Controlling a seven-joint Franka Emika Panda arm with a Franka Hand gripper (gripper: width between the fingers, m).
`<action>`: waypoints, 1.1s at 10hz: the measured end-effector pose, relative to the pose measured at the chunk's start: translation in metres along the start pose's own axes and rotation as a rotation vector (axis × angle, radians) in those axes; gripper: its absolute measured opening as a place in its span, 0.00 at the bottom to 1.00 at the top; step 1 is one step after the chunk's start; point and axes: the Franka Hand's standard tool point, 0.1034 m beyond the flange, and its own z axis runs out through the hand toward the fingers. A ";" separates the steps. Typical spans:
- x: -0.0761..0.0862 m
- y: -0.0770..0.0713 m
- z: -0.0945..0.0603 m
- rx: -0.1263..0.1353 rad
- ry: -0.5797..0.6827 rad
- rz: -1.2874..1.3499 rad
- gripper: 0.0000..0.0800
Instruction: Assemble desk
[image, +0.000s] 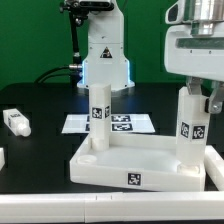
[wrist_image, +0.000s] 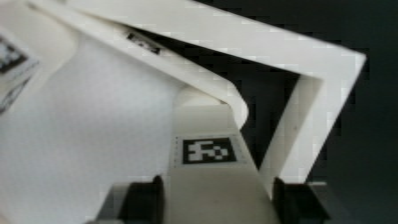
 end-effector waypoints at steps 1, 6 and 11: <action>0.002 -0.004 0.001 0.018 -0.029 0.160 0.36; 0.002 -0.009 0.000 0.025 -0.038 0.049 0.49; 0.000 -0.017 -0.006 0.049 -0.033 -0.404 0.81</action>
Offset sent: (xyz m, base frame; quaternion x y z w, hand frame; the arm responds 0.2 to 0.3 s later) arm 0.0000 0.0000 0.0000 0.0000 0.0000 0.0000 1.0000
